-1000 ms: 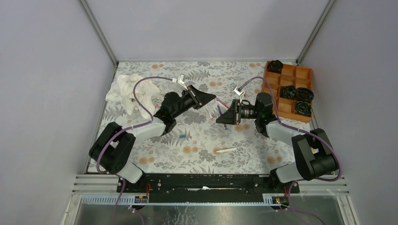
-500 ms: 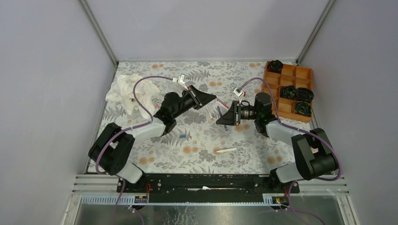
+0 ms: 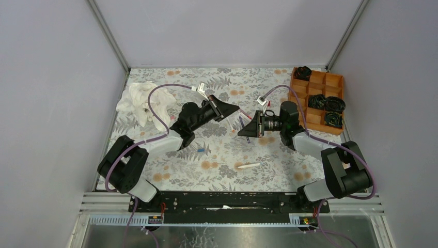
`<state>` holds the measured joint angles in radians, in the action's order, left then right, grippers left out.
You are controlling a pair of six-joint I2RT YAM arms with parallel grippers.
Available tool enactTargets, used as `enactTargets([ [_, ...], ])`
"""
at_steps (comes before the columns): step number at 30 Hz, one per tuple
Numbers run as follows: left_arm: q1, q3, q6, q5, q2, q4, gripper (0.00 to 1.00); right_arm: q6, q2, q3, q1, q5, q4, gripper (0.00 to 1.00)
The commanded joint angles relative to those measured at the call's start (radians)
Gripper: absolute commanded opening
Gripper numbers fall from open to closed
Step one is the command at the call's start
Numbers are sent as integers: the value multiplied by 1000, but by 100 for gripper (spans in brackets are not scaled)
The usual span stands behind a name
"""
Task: Insert the pens into the pen caps
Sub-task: Insert the pen cap onto the pen.
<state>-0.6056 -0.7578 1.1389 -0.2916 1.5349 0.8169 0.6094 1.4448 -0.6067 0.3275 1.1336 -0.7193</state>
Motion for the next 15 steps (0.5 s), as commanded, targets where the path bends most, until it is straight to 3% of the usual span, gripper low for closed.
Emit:
enactTargets([
  [1,-9,-5,-13,-3,-9,61,15,-7,-3,-36,-1,-18,10,0],
  [15,-13,3,-11,-3,-2,66,15,4,-14,-33,-19,-19,0,0],
])
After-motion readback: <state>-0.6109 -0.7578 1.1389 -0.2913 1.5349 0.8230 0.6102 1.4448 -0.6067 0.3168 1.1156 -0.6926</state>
